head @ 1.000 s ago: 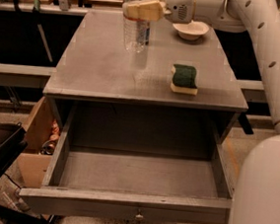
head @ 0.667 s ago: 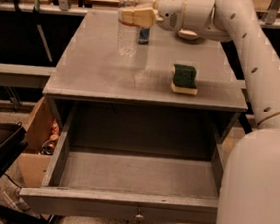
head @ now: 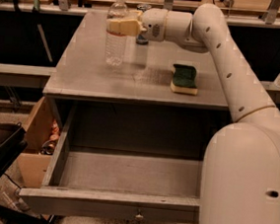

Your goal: Pick water bottle from top drawer and place on counter

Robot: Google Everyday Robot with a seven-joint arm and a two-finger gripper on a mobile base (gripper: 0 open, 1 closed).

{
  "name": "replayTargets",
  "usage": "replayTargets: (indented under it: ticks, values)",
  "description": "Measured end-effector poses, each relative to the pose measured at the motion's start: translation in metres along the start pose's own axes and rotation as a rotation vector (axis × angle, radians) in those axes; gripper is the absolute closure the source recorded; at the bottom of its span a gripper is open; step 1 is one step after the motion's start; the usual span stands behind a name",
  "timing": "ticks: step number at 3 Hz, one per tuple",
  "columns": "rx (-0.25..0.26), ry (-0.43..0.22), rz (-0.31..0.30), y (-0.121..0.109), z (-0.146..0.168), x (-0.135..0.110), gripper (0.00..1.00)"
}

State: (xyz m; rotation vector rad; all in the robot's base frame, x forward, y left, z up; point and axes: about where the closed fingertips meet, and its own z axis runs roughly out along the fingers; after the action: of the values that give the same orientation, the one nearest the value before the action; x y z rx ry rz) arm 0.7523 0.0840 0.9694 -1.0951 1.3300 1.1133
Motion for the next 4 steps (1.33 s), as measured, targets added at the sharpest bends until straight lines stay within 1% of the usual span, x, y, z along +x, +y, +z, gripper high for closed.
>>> replayTargets:
  ticks: [1, 2, 3, 4]
  values:
    - [-0.044, -0.022, -0.016, 0.003, 0.019, 0.007, 1.0]
    - [-0.081, -0.012, -0.061, 0.011, 0.036, 0.009, 1.0]
    - [-0.098, 0.005, -0.079, 0.017, 0.044, 0.01, 1.0]
    - [-0.111, 0.026, -0.08, 0.019, 0.051, 0.016, 1.0]
